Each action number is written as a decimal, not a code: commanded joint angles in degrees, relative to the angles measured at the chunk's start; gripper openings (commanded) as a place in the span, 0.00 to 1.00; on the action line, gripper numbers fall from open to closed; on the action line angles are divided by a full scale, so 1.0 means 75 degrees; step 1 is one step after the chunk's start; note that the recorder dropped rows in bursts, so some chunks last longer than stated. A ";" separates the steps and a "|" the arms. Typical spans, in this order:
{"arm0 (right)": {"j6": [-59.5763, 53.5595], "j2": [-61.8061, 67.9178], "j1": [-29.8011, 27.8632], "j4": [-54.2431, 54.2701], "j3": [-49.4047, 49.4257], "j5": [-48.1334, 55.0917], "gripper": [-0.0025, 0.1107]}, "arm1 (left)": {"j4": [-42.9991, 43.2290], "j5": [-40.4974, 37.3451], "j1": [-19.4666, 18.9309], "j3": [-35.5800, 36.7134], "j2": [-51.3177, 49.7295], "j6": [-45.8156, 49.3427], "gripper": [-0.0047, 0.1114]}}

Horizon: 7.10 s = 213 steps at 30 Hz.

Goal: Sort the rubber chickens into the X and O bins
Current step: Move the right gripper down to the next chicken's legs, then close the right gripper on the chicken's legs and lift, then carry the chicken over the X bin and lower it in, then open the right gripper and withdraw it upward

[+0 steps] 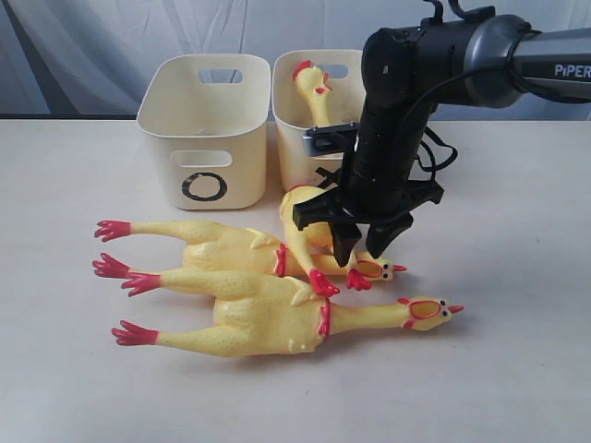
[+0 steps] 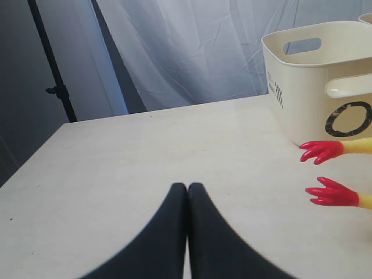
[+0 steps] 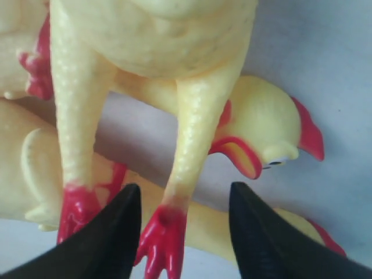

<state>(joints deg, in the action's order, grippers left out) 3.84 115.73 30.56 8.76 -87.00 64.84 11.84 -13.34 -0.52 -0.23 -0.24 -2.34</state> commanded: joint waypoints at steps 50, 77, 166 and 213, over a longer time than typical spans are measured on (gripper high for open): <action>0.0098 -0.0202 0.0054 0.0032 -0.0022 0.0345 0.01 | -0.0025 0.0013 0.0016 0.0031 0.0033 -0.0018 0.04; -0.0679 -0.2002 0.0054 0.0815 -0.0022 0.0240 0.01 | -0.0025 0.0013 0.0016 0.0031 0.0033 -0.0018 0.04; 1.0464 0.0523 0.0020 -1.3277 -0.0037 -0.4293 0.46 | -0.0025 0.0013 0.0016 0.0031 0.0033 -0.0018 0.04; 0.5047 -0.3685 0.0034 -0.7924 -0.0023 -0.2250 0.02 | -0.0025 0.0013 0.0016 0.0031 0.0033 -0.0018 0.04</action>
<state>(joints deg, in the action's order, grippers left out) 43.56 90.07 31.03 -52.99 -87.09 47.38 11.84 -13.34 -0.52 -0.23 -0.24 -2.34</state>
